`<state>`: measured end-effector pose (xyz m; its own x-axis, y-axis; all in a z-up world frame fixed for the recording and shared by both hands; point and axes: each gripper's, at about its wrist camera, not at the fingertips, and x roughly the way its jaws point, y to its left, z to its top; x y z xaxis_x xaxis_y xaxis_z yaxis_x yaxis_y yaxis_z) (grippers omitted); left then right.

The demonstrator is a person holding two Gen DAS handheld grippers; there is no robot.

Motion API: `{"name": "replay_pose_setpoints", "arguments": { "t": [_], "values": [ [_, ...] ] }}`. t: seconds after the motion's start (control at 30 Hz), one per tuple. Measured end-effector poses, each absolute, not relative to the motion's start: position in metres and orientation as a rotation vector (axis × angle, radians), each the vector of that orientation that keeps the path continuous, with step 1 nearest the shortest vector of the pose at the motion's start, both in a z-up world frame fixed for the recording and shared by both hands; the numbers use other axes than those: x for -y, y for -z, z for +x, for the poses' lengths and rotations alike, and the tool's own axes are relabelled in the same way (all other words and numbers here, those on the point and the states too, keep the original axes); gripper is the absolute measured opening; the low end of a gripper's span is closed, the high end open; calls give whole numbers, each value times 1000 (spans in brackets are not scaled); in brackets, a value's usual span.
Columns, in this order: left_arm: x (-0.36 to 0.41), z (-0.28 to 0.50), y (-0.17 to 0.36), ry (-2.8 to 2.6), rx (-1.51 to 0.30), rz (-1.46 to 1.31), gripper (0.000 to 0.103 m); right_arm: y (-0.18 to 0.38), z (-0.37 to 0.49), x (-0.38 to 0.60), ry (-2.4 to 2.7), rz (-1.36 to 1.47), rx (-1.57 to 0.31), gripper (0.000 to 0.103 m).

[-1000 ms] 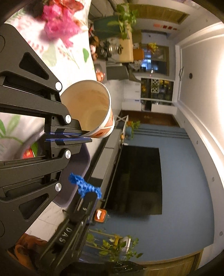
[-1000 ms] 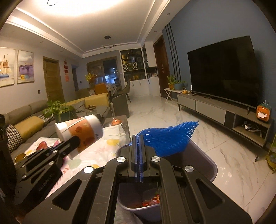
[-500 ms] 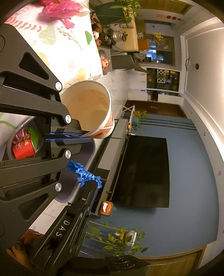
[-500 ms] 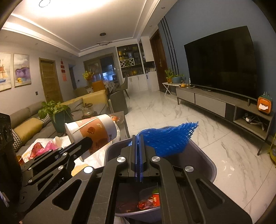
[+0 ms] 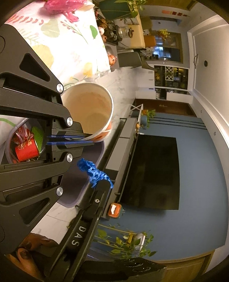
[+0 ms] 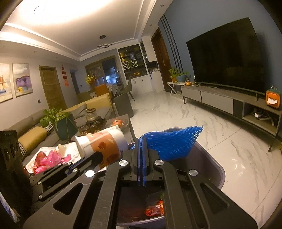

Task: Collect trash
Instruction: 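Open both tools over the grey bin to drop the cup and mesh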

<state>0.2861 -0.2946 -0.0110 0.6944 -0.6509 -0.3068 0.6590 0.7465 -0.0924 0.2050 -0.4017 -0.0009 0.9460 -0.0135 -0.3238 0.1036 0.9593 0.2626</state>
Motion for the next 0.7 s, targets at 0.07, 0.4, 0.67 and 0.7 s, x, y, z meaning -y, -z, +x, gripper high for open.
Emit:
{"name": "replay_pose_setpoints", "arguments": {
  "t": [0.07,0.4,0.67,0.7],
  "values": [
    [297,286,13,732,-332,32,2,2,206,405,69,288,-327,3],
    [293,289,18,717,-351,21,35,3,211,414,90,338,-336,27],
    [261,285,17,632,-343,-69,77,3,201,413,108,349,-316,48],
    [258,282,17,618,-340,-74,80,3,199,413,113,343,-312,53]
  ]
}}
